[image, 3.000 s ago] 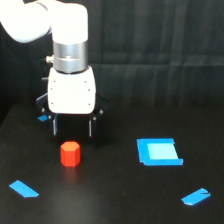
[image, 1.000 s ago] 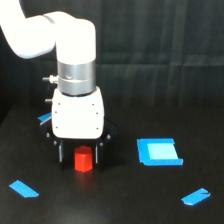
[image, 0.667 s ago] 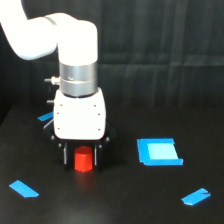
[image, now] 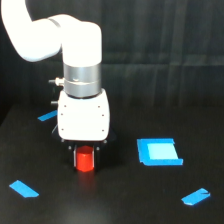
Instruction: Pick up the red object from the table
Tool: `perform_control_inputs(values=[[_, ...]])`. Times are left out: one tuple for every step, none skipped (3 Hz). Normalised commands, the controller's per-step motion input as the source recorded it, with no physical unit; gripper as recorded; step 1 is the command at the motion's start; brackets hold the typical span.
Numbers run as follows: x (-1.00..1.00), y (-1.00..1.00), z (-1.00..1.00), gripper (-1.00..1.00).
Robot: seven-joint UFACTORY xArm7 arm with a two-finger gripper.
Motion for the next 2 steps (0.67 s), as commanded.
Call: perform_control_inputs(values=[[0.16, 0.01, 0.1, -0.98], [0.05, 0.07, 0.88, -1.0]])
